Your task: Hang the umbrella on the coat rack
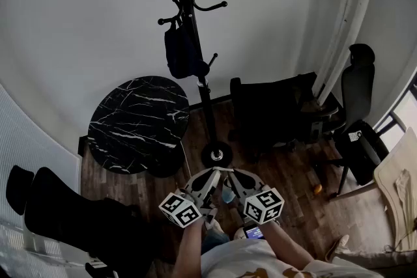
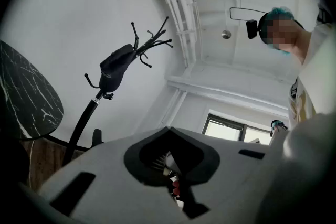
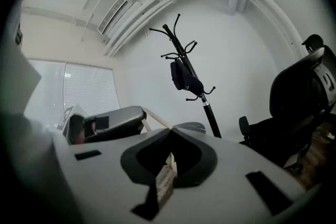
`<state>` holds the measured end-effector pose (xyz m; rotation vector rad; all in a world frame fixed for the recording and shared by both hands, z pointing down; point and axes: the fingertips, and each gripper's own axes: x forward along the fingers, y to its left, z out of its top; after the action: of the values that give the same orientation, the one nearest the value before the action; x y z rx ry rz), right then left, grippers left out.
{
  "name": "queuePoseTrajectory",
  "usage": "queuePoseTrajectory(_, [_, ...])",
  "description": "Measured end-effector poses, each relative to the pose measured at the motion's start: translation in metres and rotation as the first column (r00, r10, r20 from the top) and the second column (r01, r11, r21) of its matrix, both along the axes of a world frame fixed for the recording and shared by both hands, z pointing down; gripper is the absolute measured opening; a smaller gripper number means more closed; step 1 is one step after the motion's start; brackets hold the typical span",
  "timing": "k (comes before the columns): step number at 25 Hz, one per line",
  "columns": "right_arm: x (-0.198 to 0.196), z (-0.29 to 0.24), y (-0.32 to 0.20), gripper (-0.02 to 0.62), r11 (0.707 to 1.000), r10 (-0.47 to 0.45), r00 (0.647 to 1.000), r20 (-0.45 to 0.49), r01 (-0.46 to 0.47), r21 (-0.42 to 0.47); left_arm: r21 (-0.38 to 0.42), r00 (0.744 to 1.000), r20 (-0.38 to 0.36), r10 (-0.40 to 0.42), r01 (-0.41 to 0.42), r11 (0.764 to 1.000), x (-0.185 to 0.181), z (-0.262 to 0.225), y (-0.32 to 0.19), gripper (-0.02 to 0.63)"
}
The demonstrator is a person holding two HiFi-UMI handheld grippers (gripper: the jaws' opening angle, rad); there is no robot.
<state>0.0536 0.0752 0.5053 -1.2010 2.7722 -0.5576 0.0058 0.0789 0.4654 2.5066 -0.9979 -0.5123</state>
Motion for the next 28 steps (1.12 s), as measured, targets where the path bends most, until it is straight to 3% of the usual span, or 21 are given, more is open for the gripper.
queuePoseTrajectory(18, [0.013, -0.004, 0.004, 0.012, 1.000, -0.007, 1.000, 0.026, 0.007, -0.001, 0.010, 1.000, 0.025, -0.002, 0.001, 1.000, 0.014, -0.003, 0.005, 0.018])
queuePoseTrajectory(28, [0.016, -0.010, -0.012, 0.012, 1.000, -0.018, 0.999, 0.046, 0.017, 0.007, 0.015, 1.000, 0.003, -0.011, 0.011, 1.000, 0.016, -0.008, -0.013, 0.018])
